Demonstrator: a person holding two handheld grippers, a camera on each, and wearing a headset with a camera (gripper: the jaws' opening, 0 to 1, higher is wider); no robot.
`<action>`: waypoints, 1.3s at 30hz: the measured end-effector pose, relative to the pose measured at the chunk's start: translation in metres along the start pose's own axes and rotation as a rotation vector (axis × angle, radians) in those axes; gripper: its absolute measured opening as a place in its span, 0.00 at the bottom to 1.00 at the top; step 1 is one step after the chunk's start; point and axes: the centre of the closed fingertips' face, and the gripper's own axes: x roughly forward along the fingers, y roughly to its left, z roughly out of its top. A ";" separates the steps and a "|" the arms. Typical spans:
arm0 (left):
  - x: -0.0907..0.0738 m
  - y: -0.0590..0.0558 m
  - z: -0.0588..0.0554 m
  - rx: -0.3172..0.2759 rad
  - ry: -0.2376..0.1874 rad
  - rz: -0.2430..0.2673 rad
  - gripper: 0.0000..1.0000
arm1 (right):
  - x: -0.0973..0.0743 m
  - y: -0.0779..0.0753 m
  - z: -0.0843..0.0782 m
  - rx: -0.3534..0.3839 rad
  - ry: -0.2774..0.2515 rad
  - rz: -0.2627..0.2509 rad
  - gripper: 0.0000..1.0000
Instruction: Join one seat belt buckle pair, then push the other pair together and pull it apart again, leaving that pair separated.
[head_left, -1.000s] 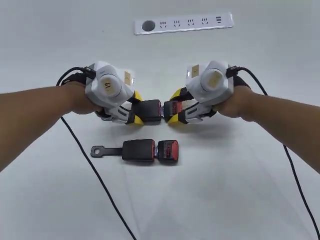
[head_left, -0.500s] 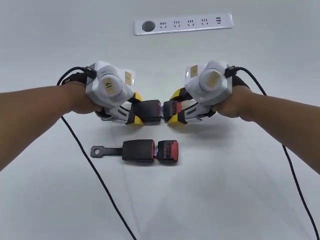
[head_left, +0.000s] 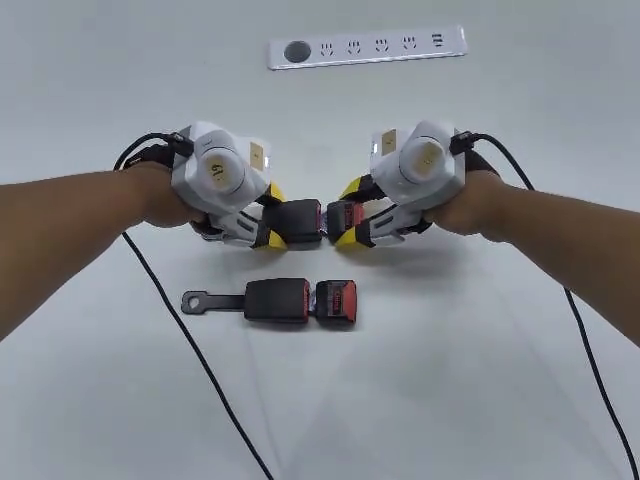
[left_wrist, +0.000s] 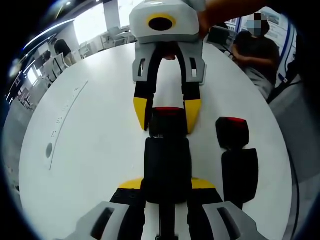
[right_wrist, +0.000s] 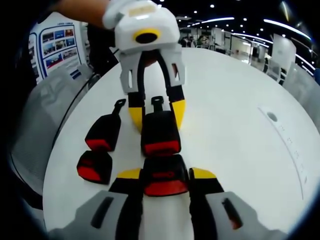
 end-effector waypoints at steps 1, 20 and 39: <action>0.000 0.000 0.000 -0.001 0.000 0.000 0.33 | 0.000 0.000 0.000 0.000 0.000 0.001 0.35; -0.001 -0.001 -0.001 -0.013 -0.032 0.007 0.33 | -0.013 0.000 -0.014 -0.006 -0.006 0.000 0.36; -0.001 -0.001 -0.001 -0.010 -0.030 -0.001 0.33 | -0.035 0.001 -0.035 -0.013 0.010 -0.005 0.36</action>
